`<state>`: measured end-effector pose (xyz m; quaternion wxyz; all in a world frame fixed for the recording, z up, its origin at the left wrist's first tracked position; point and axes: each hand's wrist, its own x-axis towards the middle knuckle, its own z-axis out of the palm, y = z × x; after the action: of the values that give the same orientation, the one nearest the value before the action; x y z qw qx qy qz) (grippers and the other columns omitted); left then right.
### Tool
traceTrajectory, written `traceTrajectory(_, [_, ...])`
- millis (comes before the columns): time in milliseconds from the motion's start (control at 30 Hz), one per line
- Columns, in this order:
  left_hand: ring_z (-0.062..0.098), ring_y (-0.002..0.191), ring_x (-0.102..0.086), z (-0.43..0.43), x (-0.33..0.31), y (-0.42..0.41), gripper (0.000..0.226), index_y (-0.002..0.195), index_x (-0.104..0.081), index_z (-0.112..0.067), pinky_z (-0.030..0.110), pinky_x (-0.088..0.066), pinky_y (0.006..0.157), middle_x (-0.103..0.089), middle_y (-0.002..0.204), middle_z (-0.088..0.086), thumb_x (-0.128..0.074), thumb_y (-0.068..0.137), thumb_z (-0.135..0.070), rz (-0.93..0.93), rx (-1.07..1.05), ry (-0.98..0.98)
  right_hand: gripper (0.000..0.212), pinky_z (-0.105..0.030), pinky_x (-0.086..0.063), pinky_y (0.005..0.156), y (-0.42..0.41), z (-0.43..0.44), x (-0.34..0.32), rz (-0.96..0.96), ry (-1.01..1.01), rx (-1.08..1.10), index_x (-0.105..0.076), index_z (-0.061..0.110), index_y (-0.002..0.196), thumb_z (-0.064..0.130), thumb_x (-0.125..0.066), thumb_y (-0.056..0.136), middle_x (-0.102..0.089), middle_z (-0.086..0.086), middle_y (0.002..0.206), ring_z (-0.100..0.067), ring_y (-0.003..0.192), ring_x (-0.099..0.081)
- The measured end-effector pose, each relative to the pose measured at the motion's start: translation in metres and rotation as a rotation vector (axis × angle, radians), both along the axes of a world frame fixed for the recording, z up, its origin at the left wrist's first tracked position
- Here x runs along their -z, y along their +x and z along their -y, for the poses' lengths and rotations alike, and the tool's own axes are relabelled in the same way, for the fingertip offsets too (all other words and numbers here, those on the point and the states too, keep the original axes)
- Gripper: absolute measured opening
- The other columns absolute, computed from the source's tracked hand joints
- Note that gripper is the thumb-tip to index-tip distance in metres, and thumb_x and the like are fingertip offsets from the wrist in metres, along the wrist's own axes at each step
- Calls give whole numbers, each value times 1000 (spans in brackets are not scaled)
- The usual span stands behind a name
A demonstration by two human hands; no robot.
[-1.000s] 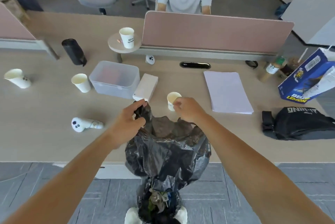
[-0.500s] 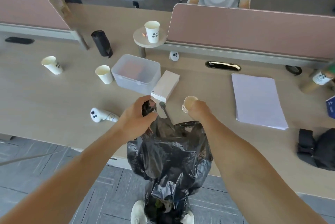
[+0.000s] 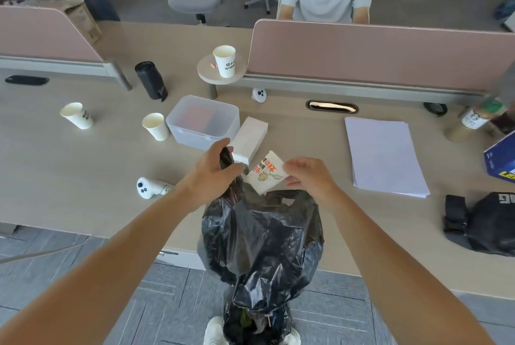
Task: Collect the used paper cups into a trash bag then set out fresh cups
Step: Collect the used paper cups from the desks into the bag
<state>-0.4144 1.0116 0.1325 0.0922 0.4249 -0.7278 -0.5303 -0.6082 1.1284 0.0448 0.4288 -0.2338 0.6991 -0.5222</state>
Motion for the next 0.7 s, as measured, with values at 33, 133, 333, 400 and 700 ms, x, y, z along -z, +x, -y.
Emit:
traceTrajectory(33, [18, 110, -53, 1, -2, -1, 63, 150, -31, -19, 33, -47, 98, -49, 136, -3, -61, 94, -19, -9, 0, 4, 5, -31, -60, 79, 4, -3, -5, 28, 10, -75, -70, 14, 89, 14, -66, 92, -75, -8, 90, -17, 76, -72])
traceTrajectory(133, [18, 105, -53, -1, -9, -1, 52, 139, -42, -23, 34, -50, 93, -52, 132, 2, -62, 92, -15, -35, -6, -13, 7, -31, -58, 85, 19, -9, -16, 30, 49, -286, -71, 12, 96, 15, -68, 91, -76, -7, 94, -20, 89, -73])
traceTrajectory(333, [18, 122, -53, -6, -24, 13, 73, 138, -46, -27, 42, -48, 102, -55, 134, -9, -66, 68, -27, -181, -8, 18, 19, -13, -39, 58, 53, -7, -27, -293, 179, -697, -68, 34, 81, 28, -59, 96, -61, 25, 55, 8, 46, -50])
traceTrajectory(400, [18, 126, -51, -5, -29, 20, 70, 136, -46, -32, 45, -48, 104, -57, 134, -11, -66, 69, -24, -223, 2, 20, 27, -19, -39, 63, 63, -3, -25, -330, 227, -764, -68, 38, 75, 31, -55, 98, -61, 27, 58, 10, 48, -50])
traceTrajectory(700, [9, 110, -61, 19, -47, 69, 41, 121, -61, -30, 26, -47, 96, -69, 116, -10, -61, 90, -4, -186, -58, -247, 50, -36, -39, 67, 59, 7, -45, -724, 321, -856, -55, 9, 66, 45, -44, 100, -52, -11, 66, -19, 60, -48])
